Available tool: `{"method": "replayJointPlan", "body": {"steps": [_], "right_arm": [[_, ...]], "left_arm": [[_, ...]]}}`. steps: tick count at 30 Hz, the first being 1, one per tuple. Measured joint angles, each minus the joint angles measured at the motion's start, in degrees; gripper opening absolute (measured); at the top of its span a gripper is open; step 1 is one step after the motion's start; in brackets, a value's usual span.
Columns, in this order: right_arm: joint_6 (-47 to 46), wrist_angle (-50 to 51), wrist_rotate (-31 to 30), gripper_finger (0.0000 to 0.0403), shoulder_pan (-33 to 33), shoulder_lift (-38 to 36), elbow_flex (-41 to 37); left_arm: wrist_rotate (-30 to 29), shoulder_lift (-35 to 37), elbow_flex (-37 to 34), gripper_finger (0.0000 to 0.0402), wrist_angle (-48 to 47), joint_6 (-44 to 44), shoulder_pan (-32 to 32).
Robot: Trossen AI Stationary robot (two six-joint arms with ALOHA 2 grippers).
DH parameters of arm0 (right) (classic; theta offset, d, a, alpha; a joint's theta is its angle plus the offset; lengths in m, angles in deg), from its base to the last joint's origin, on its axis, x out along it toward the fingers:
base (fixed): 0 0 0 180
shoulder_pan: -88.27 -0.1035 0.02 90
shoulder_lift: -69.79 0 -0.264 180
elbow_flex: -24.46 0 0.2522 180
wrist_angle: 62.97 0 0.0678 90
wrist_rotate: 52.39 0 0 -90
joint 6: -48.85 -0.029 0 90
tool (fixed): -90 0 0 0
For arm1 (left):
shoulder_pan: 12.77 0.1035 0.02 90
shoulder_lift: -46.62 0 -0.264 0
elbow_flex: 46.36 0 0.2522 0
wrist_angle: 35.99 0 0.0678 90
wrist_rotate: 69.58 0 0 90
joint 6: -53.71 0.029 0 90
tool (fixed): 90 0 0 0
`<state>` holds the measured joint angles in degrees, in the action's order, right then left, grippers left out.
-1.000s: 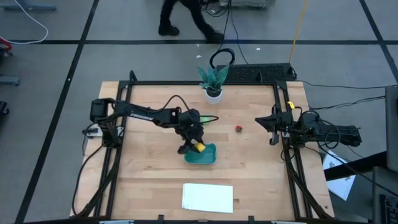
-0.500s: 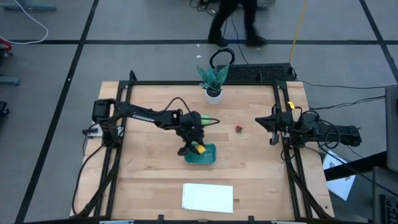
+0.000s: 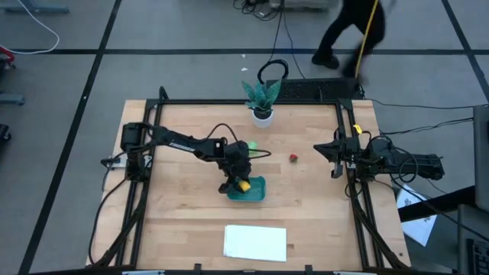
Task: Pick and placing Produce into tupperware
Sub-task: Put the yellow lemon into the blue basket
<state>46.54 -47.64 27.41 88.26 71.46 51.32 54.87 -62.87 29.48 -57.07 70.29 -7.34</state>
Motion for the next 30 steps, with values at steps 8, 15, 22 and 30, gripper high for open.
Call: {"method": "replayJointPlan", "body": {"steps": [8, 15, 22, 30], "right_arm": [[0.00, -0.03, 0.00, 0.0000, 0.02, 0.02, -0.04], [0.00, -0.05, -0.02, 0.0000, 0.02, 0.02, -0.04], [0.03, -0.05, 0.00, 0.0000, 0.00, 0.02, -0.04], [0.20, -0.05, 0.00, 0.0000, 0.00, 0.02, -0.04]], "left_arm": [[-0.06, -0.28, 0.03, 0.0198, -0.35, 1.02, 0.00], [-3.72, -0.28, 0.03, 0.0217, -1.17, 2.67, -0.39], [-4.74, -0.28, 0.03, 0.0221, -2.95, 4.32, -1.06], [-4.68, -0.28, 0.03, 0.0225, -2.79, 4.32, -1.18]]}}
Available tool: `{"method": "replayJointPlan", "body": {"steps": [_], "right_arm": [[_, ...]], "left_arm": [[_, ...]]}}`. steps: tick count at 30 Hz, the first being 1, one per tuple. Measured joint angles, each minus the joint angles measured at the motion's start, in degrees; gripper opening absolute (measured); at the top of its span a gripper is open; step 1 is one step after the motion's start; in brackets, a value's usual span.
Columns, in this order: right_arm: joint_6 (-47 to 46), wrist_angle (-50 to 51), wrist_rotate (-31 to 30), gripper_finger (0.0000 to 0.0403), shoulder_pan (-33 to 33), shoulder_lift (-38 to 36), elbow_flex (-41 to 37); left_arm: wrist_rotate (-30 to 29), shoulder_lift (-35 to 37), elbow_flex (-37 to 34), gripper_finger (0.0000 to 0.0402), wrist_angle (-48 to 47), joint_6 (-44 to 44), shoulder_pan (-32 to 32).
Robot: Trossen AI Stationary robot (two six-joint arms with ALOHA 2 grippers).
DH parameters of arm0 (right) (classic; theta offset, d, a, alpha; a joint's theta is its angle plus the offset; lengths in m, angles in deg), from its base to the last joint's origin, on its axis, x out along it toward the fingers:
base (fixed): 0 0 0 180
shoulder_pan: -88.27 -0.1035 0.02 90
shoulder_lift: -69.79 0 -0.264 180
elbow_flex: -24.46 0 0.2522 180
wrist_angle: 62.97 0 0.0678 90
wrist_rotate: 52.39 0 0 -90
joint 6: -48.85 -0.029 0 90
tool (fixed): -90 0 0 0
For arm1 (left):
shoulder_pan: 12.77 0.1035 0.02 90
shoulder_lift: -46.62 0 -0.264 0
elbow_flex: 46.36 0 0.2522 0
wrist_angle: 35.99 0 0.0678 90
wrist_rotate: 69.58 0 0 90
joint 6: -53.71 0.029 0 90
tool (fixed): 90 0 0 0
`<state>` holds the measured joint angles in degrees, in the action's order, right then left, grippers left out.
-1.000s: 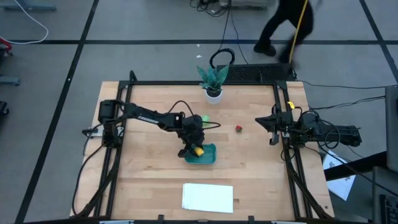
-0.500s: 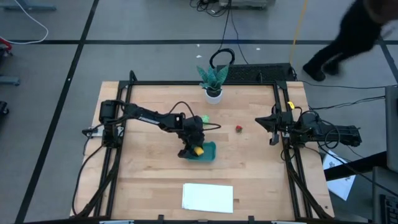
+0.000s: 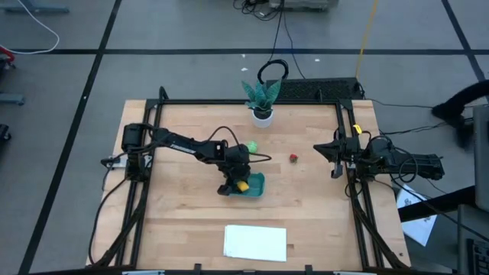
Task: Pick and placing Produce into tupperware
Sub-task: Put the yellow lemon into the blue basket, then put the green cabbage into the blue basket
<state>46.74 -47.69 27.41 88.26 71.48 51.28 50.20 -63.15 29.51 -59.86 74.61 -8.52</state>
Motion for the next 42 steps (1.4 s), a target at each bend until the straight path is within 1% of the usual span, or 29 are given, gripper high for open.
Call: {"method": "replayJointPlan", "body": {"steps": [6, 13, 19, 23, 28, 30, 32, 35, 40, 41, 42], "right_arm": [[0.00, 0.00, 0.00, 0.0000, 0.00, 0.00, 0.00], [0.00, 0.00, 0.00, 0.0000, 0.02, 0.00, 0.00], [0.00, -0.02, 0.00, 0.0000, 0.00, 0.00, 0.00], [0.00, -0.02, 0.00, 0.0000, 0.01, 0.00, 0.00], [0.00, -0.04, 0.00, 0.0000, 0.00, 0.00, 0.00], [0.00, -0.04, 0.00, 0.0000, 0.00, 0.00, 0.00], [-0.02, -0.07, 0.00, 0.0000, 0.00, 0.00, 0.00], [-0.03, -0.09, 0.00, 0.0000, 0.01, 0.00, 0.00], [-0.02, -0.24, 0.02, 0.0000, 0.02, 0.00, 0.00], [-0.02, -0.23, 0.00, 0.0000, 0.02, 0.00, 0.00], [-0.02, -0.24, 0.00, 0.0000, 0.00, -0.01, 0.01]], "left_arm": [[0.03, 0.00, 0.00, 0.0250, 0.28, 0.04, -0.26], [0.03, 0.46, 0.00, 0.0253, 0.72, 0.21, -0.28], [-0.14, 4.53, 0.00, 0.0253, 0.38, 0.01, 0.08], [-0.41, 7.80, 0.02, 0.0253, -1.50, -0.29, 0.68], [-3.69, 11.43, 0.02, 0.0246, -4.85, -1.52, 1.15], [-4.51, 12.93, 0.02, 0.0228, -5.99, -1.77, 1.40], [-4.90, 14.30, 0.02, 0.0199, -7.53, -2.30, 1.72], [-5.07, 15.79, 0.02, 0.0139, -10.20, -3.37, 2.25], [-6.90, 17.81, 0.02, 0.0024, -14.52, -4.70, 2.60], [-7.30, 18.12, 0.02, 0.0013, -15.31, -5.06, 2.60], [-7.41, 18.42, 0.02, 0.0009, -16.01, -5.54, 2.60]]}}
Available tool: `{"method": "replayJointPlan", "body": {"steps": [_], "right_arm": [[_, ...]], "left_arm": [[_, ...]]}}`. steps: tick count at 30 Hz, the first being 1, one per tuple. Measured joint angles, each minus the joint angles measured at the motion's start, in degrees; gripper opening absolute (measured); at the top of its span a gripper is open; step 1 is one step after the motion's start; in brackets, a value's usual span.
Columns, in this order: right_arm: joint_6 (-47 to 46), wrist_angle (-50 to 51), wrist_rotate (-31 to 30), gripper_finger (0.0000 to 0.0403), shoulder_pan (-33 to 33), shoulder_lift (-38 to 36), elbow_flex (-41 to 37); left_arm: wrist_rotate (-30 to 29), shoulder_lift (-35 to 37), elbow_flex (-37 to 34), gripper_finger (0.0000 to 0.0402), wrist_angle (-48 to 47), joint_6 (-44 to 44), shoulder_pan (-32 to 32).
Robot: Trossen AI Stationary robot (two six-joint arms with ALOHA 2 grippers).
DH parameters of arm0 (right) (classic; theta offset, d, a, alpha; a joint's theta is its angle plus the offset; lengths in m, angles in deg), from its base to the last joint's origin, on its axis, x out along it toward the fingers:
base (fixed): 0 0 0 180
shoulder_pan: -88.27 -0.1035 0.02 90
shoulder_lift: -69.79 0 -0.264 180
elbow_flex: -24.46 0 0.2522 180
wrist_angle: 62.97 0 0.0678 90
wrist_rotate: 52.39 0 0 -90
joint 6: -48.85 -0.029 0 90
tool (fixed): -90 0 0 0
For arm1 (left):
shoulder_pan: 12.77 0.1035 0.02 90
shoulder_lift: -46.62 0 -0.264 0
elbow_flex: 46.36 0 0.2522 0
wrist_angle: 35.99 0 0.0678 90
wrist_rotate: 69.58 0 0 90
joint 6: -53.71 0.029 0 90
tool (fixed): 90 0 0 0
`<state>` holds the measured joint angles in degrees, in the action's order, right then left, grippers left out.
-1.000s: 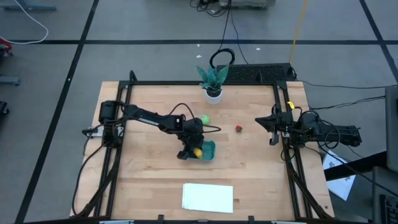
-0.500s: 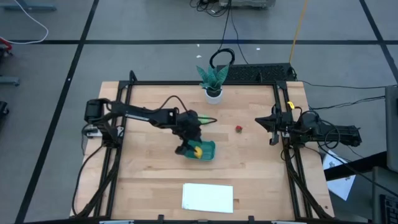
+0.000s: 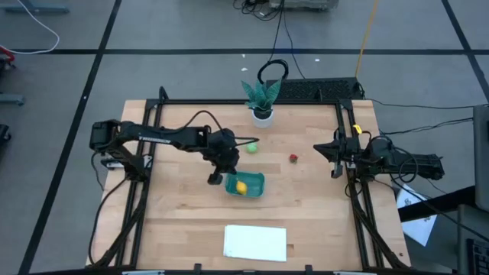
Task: Pick and placing Produce into tupperware
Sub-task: Put the green cabbage into the blue basket
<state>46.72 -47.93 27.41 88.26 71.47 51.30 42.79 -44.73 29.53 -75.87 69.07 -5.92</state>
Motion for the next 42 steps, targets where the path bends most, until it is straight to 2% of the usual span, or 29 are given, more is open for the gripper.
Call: {"method": "replayJointPlan", "body": {"steps": [4, 13, 23, 35, 38, 42], "right_arm": [[0.00, 0.00, 0.00, 0.0000, 0.01, -0.01, 0.01], [0.00, 0.22, 0.00, 0.0000, 0.01, -0.01, 0.01], [-0.17, 0.24, 0.00, 0.0000, 0.00, 0.00, 0.01], [-0.15, 0.26, 0.00, 0.0000, 0.02, -0.01, 0.01], [-0.11, 0.28, 0.00, 0.0000, 0.00, -0.01, 0.01], [-0.11, 0.28, 0.00, 0.0000, 0.01, -0.01, 0.01]], "left_arm": [[-0.73, 2.15, 0.00, 0.0012, -0.27, -0.76, 0.00], [-13.38, 12.06, 0.00, 0.0002, -0.27, -1.04, 0.00], [-20.38, 23.52, 0.00, 0.0001, 0.82, -2.39, 0.00], [-20.90, 36.54, -0.40, 0.0000, 2.55, -3.52, -0.11], [-20.57, 40.17, -3.58, 0.0000, 5.89, -3.90, -0.11], [-20.56, 44.36, -11.36, 0.0000, 15.24, -6.03, 0.00]]}}
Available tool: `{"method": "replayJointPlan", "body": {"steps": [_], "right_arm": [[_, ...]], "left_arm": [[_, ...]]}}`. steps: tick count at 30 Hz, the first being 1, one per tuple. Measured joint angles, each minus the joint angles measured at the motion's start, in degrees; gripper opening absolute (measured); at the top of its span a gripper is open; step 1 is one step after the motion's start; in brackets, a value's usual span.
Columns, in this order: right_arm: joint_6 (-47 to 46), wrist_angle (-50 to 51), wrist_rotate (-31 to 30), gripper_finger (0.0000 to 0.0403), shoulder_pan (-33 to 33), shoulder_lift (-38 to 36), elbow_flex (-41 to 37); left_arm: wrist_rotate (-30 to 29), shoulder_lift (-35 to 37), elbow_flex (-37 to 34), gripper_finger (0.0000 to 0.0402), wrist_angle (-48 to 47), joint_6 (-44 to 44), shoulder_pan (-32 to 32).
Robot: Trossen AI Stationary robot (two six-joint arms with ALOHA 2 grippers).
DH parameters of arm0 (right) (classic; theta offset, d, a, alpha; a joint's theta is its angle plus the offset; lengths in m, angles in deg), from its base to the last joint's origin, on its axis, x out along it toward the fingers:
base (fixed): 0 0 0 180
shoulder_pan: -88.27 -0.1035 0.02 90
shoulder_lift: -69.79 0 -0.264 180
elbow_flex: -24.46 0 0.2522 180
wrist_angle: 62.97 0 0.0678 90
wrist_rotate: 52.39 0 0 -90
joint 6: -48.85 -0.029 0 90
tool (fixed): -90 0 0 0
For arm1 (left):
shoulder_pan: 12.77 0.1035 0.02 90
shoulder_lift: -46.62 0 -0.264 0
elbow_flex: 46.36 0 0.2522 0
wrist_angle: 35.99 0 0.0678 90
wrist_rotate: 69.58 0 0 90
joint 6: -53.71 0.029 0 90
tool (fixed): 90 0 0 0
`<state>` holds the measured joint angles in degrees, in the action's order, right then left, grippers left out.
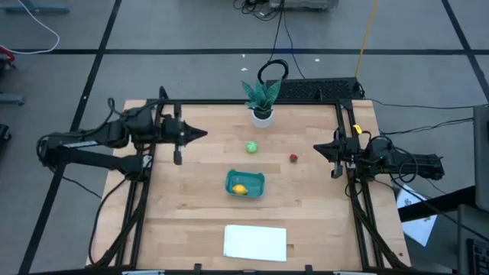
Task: Pick and placing Produce into tupperware
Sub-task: Put the green cabbage into the blue basket
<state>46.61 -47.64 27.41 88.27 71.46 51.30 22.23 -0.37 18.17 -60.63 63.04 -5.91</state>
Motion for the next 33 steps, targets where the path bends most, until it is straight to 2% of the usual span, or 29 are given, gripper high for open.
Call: {"method": "replayJointPlan", "body": {"steps": [6, 10, 17, 21, 25, 29, 33], "right_arm": [[0.08, 0.00, 0.00, 0.0000, -0.01, 0.00, 0.00], [-0.01, -0.02, 0.00, 0.0000, -0.01, 0.00, 0.00], [-0.04, -0.02, 0.00, 0.0000, -0.01, 0.00, 0.00], [-0.04, -0.01, 0.00, 0.0000, 0.00, 0.00, 0.00], [-0.04, -0.02, 0.00, 0.0000, -0.01, 0.00, 0.00], [0.05, -0.02, 0.00, 0.0000, -0.01, 0.00, 0.00], [0.09, -0.04, 0.00, 0.0000, 0.00, 0.00, 0.00]], "left_arm": [[-0.67, 0.87, -12.01, 0.0000, 13.22, -3.95, 0.67], [-4.40, 1.40, -16.76, 0.0000, 17.35, -3.88, 0.65], [-5.48, 10.83, -22.46, 0.0000, 22.19, -2.21, -0.25], [-1.93, 16.01, -26.30, 0.0000, 23.05, -2.44, 0.60], [-1.69, 19.86, -30.05, 0.0000, 22.12, -3.68, 1.88], [-1.89, 20.80, -31.99, 0.0000, 15.98, -5.53, 3.79], [-1.64, 20.92, -34.39, 0.0000, 17.66, -5.05, 3.22]]}}
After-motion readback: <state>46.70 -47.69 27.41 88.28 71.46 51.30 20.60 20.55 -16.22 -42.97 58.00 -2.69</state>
